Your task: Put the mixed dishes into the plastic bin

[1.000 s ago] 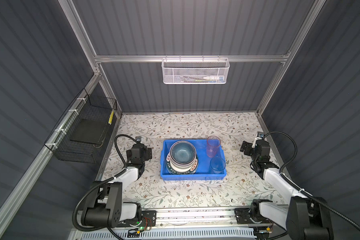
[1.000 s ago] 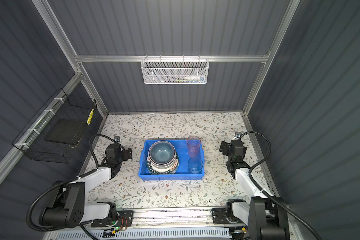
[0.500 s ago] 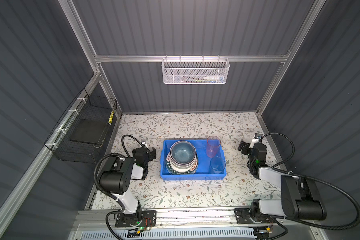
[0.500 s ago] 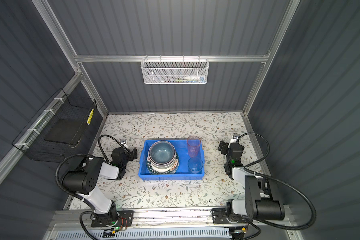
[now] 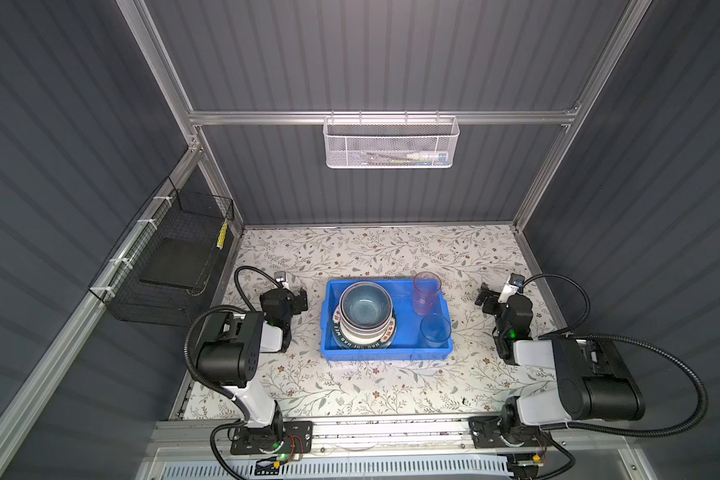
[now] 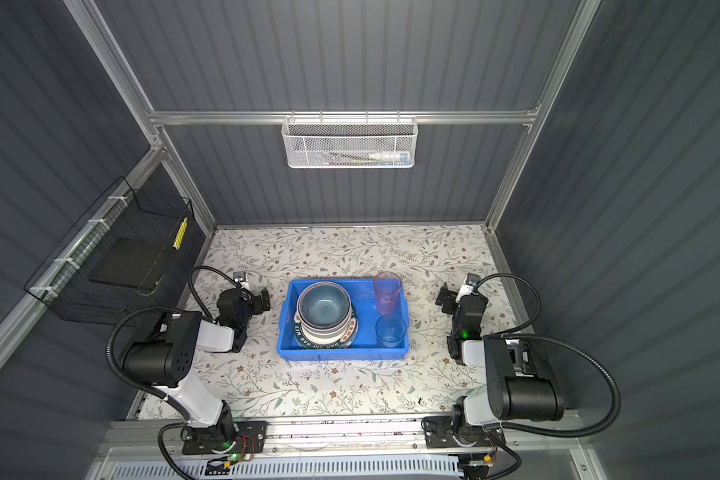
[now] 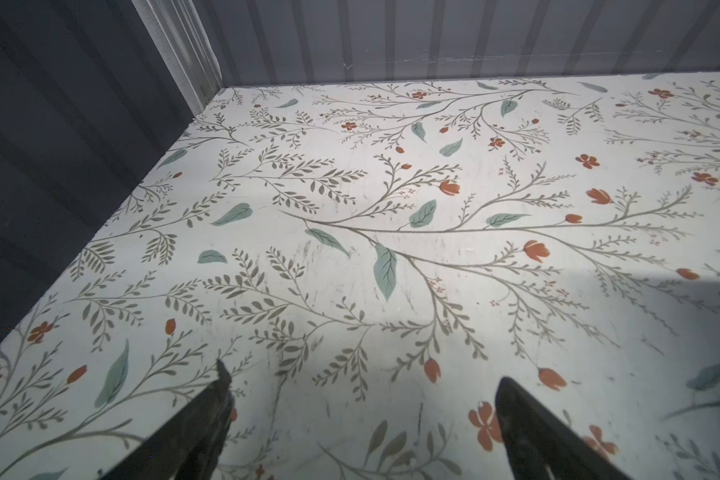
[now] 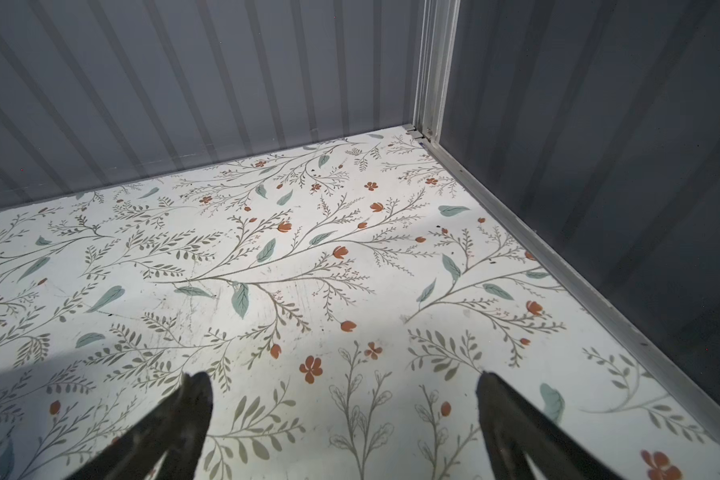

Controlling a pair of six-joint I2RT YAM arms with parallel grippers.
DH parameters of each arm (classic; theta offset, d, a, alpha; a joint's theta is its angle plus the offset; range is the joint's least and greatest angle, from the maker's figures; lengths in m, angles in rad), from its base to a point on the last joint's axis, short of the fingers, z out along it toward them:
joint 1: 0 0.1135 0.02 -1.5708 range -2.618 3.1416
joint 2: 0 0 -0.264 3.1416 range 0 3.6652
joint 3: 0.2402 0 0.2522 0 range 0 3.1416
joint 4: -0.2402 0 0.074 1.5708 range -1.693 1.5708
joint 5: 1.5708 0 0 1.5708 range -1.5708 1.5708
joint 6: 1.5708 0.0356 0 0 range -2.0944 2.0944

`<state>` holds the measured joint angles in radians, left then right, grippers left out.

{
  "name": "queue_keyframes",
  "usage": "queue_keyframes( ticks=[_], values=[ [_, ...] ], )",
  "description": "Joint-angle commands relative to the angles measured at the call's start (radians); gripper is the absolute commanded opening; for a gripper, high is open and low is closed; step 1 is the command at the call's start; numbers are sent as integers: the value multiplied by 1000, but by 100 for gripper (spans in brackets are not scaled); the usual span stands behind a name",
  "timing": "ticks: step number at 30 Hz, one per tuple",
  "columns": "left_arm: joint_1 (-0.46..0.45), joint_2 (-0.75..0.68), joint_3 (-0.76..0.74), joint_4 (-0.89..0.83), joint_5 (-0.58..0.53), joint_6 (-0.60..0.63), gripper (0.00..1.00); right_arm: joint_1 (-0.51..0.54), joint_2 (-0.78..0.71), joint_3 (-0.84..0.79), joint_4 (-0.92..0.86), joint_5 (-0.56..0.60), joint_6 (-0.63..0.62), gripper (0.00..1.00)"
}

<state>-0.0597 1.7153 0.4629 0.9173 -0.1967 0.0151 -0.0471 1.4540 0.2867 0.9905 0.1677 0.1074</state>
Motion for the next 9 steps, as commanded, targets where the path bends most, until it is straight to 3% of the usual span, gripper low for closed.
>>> queue_keyframes(
  ticks=[1, 9],
  values=[
    [-2, 4, 10, 2, 12, -12, 100, 1, 0, 8, 35, 13, -6, 99],
    [-2, 4, 10, 3, 11, -11, 100, 1, 2, 16, 19, 16, -6, 99]
  ],
)
